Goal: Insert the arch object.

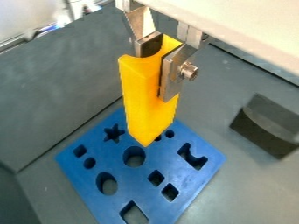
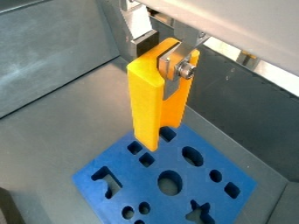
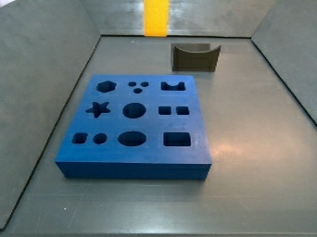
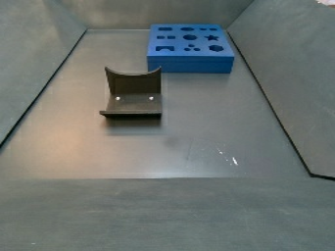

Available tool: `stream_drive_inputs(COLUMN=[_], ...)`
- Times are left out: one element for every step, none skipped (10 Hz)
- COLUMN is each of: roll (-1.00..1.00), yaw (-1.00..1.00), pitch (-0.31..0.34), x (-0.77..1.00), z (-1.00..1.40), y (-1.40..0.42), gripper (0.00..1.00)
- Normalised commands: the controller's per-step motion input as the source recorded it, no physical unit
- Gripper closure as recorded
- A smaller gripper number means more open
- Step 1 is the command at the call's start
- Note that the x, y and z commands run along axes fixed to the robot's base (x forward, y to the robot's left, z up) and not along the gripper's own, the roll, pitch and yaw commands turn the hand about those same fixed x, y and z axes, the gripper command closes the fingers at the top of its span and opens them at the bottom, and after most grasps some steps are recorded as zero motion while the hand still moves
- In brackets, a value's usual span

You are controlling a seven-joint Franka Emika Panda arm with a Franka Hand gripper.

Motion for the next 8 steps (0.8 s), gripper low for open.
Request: stream_drive_inputs(roll=[0.05, 0.09, 0.09, 0.11, 0.14, 0.13, 0.1, 0.06], yaw=[-0.97, -0.91, -0.94, -0.95, -0.93, -0.93, -0.92, -0.91], pitch=[0.0, 0.0, 0.0, -0.007, 0.0, -0.004, 0.0, 0.0], x=[0.0, 0.07, 0.11, 0.13, 0.18, 0.19, 0.23, 0.26], z=[-0.21, -0.29, -0.3, -0.34, -0.36, -0.34, -0.37, -0.36], y=[0.04, 0.09, 0.08, 0.04, 0.02, 0.01, 0.04, 0.06], gripper=[1.0, 1.0, 1.0, 1.0, 1.0, 1.0, 1.0, 1.0])
